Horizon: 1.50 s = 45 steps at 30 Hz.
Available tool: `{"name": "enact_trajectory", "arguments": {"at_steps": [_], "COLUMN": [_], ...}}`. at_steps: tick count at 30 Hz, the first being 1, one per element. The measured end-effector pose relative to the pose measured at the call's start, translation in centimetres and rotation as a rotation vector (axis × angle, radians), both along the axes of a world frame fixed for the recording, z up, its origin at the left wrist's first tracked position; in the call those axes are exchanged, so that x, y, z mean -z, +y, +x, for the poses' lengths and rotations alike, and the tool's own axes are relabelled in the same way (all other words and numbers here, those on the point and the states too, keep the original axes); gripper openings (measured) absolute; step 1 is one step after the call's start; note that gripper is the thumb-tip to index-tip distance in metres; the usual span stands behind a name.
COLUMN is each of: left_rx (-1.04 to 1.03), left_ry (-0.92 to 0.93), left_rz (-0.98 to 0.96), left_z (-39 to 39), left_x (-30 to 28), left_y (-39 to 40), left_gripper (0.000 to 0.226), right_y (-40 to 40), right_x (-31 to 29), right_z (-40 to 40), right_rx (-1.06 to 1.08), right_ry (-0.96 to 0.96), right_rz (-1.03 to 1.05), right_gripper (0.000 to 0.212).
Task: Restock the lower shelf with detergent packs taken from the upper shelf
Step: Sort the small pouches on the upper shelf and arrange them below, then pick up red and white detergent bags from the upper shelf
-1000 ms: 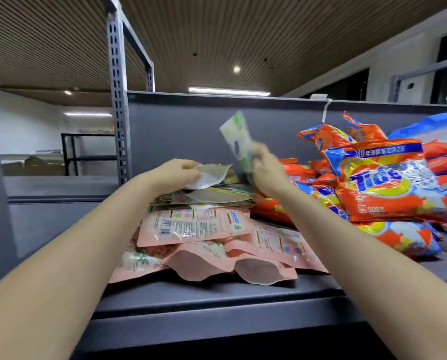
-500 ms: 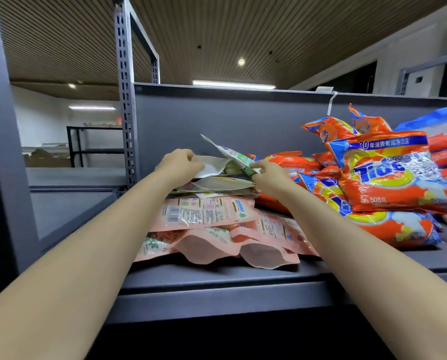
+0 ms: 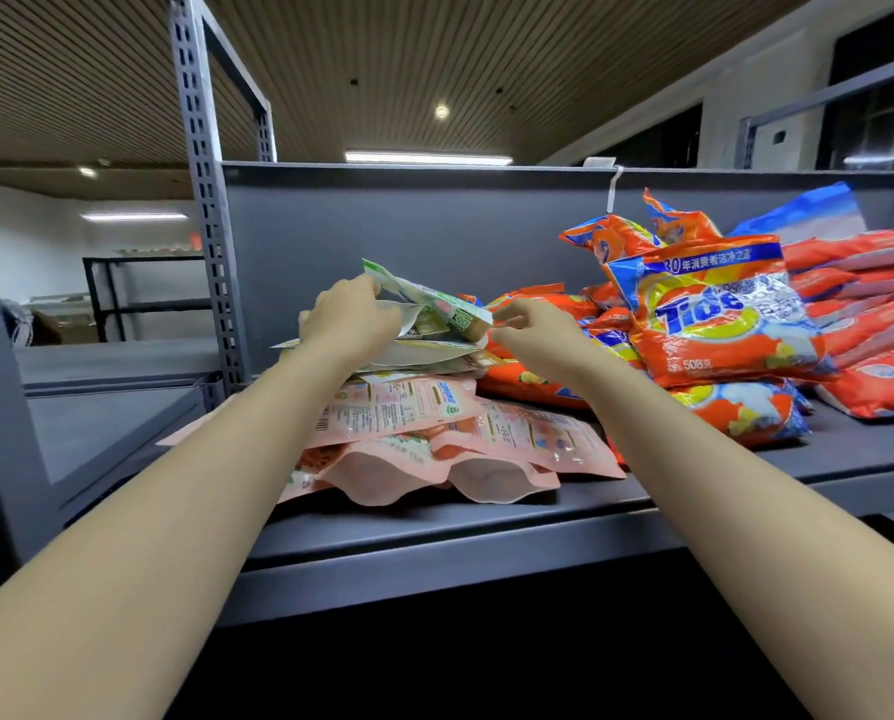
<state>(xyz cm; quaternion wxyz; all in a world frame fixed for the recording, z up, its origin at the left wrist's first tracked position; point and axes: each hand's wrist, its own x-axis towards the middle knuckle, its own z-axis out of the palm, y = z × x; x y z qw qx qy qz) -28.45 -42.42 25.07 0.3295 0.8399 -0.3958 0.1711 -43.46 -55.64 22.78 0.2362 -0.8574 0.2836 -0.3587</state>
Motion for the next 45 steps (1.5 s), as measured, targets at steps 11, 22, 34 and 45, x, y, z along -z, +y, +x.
{"name": "enact_trajectory", "arguments": {"at_steps": [11, 22, 34, 45], "left_rx": [0.277, 0.523, 0.548, 0.577], "left_ry": [-0.003, -0.082, 0.126, 0.117], "left_rz": [-0.059, -0.206, 0.043, 0.255], "left_z": [-8.9, -22.7, -33.7, -41.7], "left_x": [1.3, 7.7, 20.2, 23.4], "left_y": [2.0, 2.1, 0.3, -1.9], "left_gripper": [0.028, 0.024, 0.020, 0.025], "right_y": [2.9, 3.5, 3.0, 2.4], "right_x": [1.9, 9.5, 21.2, 23.6], "right_z": [-11.4, -27.8, -44.0, -52.8], "right_rx": [-0.065, 0.003, 0.227, 0.323], "right_ry": [-0.063, -0.148, 0.000, 0.174], "right_rz": [-0.105, -0.064, 0.098, 0.154], "right_gripper": [0.032, 0.030, 0.032, 0.034]}}
